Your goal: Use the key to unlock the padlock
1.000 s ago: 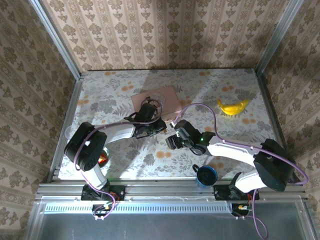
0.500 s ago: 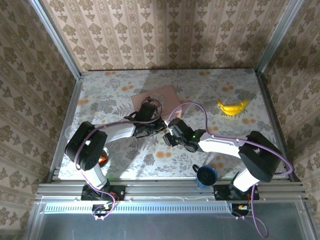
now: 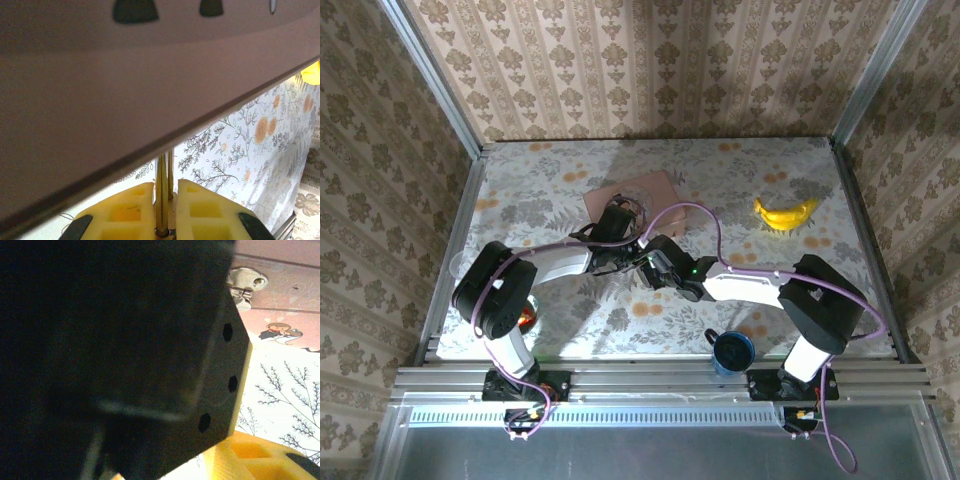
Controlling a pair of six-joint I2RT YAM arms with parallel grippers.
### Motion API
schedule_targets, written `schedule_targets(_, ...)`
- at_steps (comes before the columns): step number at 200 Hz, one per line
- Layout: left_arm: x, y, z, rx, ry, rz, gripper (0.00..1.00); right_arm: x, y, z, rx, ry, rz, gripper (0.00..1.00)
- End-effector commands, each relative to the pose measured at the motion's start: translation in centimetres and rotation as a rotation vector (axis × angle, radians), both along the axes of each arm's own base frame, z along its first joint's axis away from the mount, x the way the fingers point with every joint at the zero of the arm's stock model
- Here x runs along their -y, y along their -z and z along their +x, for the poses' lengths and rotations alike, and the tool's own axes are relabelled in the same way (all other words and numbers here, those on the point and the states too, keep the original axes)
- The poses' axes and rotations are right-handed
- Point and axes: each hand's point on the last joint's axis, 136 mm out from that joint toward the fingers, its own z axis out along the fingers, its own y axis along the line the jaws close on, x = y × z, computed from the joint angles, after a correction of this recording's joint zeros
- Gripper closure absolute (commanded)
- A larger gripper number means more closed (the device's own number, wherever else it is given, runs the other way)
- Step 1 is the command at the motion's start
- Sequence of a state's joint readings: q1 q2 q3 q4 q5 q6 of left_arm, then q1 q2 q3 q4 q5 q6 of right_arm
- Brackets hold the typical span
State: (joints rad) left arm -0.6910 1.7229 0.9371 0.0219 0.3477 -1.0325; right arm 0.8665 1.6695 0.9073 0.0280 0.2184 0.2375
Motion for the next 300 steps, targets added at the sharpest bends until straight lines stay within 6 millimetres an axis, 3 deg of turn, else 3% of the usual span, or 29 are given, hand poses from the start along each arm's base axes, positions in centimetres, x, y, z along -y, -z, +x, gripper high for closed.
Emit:
schedule_targets(1,0.2,0.6,-0.4,-0.043,0.008,-0.004,1.0,-0.7,-0.4,0.7,0.033,0.008,-0.011,0.57)
schedule_targets(156,0.2,0.3,-0.1,-0.044,0.011,-0.012,1.0,-1.0,0.7,2.3,0.073,0.041,-0.04,0.61)
schedule_targets(220,-0.1,-0.3,0.0,-0.047,0.014,-0.007,1.0,0.4,0.8,0.9,0.152,-0.009,-0.007,0.63)
schedule_targets(300,0.1,-0.6,0.1,-0.049,0.027,-0.014,1.0,-0.7,0.8,2.1,0.198,0.004,-0.039,0.65)
